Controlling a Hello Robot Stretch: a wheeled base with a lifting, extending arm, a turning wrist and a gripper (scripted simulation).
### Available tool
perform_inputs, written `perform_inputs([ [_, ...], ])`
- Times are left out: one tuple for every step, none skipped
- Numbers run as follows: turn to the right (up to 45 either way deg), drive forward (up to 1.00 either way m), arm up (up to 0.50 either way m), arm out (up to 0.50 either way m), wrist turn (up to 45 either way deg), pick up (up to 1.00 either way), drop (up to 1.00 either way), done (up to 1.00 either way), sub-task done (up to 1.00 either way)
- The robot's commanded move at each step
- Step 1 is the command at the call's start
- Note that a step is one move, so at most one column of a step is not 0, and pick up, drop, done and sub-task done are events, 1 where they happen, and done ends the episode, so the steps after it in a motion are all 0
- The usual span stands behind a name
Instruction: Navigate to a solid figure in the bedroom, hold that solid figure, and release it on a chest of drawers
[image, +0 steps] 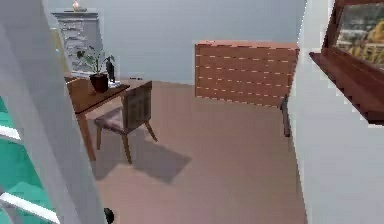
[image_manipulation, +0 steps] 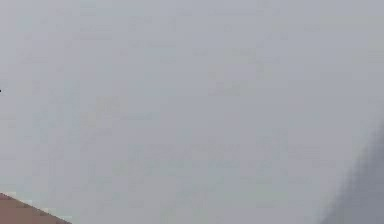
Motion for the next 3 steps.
perform_inputs([
  [-24.0,0.0,0.0,0.0,0.0,0.0,0.0,0.0,0.0],
  [0.0,0.2,0.0,0.0,0.0,0.0,0.0,0.0,0.0],
  [39.0,0.0,0.0,0.0,0.0,0.0,0.0,0.0,0.0],
])
